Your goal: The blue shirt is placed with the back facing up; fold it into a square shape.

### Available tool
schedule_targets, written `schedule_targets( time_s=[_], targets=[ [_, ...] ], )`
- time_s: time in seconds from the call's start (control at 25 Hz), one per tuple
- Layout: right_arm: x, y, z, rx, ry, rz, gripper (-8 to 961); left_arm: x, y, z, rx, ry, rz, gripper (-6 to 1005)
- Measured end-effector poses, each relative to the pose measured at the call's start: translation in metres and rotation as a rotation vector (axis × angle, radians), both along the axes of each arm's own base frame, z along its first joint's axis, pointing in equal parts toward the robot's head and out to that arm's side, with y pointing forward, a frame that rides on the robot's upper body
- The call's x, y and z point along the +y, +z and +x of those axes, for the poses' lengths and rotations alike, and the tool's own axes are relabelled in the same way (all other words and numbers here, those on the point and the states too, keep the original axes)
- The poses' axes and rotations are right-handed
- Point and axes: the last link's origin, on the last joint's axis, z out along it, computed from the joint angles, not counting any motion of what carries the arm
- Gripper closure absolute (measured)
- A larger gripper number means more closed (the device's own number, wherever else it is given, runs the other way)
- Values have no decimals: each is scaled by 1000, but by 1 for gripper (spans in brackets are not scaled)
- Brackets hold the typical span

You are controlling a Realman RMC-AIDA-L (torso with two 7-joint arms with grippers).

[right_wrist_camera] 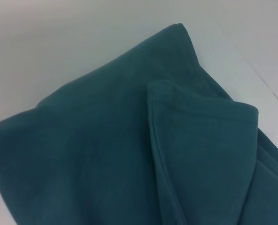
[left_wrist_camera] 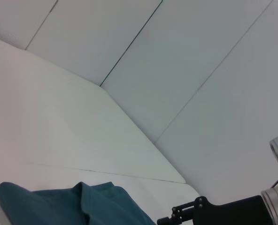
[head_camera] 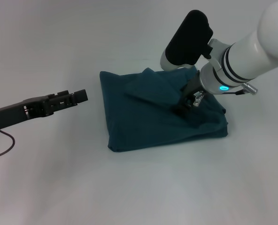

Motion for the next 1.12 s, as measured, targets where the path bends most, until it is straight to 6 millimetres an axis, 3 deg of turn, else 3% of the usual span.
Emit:
schedule_targets(
  time_s=[0.36,0.88,1.12],
  targets=[
    [-2,0,3,0,-17,-3,542,2,0,1,2,1,6,50],
    [-3,9,7,49,-78,48,934,3,1,1,3,0,12,49],
    [-4,23,13,70,-129,117,934,4,2,3,-6,-2,24,50]
  ],
)
